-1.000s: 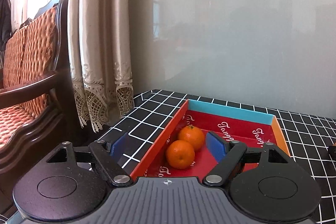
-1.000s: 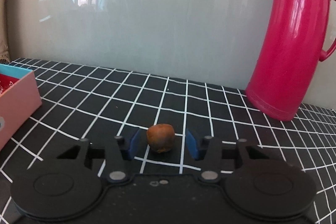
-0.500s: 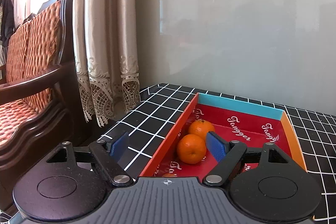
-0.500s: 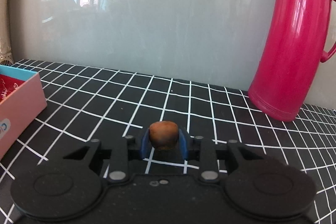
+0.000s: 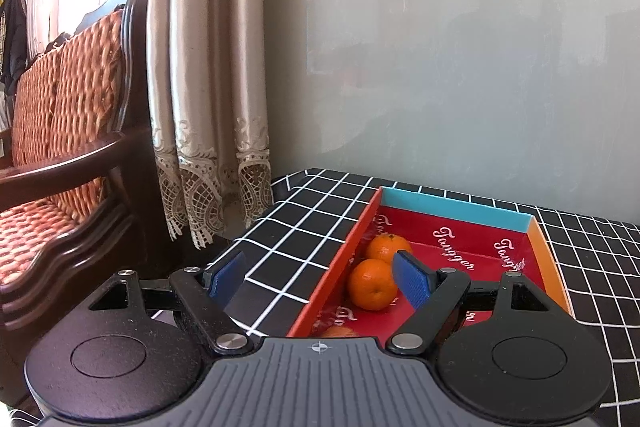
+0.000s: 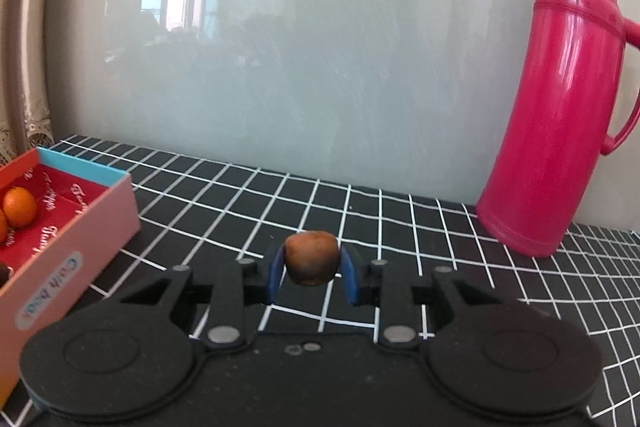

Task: Organize fruits
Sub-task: 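Carry the brown nut into the red box and open the right gripper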

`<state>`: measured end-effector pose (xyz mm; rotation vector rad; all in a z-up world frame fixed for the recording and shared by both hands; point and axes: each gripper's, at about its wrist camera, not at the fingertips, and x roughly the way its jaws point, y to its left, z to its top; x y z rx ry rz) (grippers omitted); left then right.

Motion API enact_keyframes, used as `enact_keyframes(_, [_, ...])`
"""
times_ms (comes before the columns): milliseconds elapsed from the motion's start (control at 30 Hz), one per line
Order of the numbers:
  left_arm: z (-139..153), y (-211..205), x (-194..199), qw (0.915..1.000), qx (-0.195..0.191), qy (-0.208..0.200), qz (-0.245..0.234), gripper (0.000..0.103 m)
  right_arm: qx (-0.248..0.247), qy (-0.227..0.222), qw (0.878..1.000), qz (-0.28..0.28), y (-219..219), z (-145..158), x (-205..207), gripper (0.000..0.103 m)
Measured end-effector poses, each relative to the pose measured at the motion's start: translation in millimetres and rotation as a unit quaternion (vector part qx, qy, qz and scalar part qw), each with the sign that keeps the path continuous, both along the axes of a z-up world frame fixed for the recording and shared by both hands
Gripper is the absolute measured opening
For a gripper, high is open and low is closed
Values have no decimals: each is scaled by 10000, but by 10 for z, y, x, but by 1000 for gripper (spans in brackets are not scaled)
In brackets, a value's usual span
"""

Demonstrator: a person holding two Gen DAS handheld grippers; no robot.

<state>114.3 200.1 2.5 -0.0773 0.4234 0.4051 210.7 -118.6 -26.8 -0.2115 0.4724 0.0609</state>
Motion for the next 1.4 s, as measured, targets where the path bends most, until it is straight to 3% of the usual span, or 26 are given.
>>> enact_keyframes(567, [34, -42, -350, 9999, -94, -42, -125, 80, 131, -358, 9937, 1050, 896, 267, -427, 28])
enact_keyframes(1067, [-107, -118, -620, 9995, -114, 198, -236, 80, 139, -87, 9865, 1627, 1489, 105, -552, 29])
enact_keyframes(1167, [-114, -113, -628, 9994, -136, 208, -229, 80, 51, -174, 9873, 1580, 1497, 88, -565, 41])
enact_keyframes(1333, [-99, -145, -616, 9993, -164, 190, -267, 80, 103, -249, 9899, 1391, 1314, 158, -582, 47])
enact_keyframes(1400, [-82, -186, -623, 9992, -160, 165, -326, 80, 153, -363, 9918, 1213, 1162, 207, -615, 68])
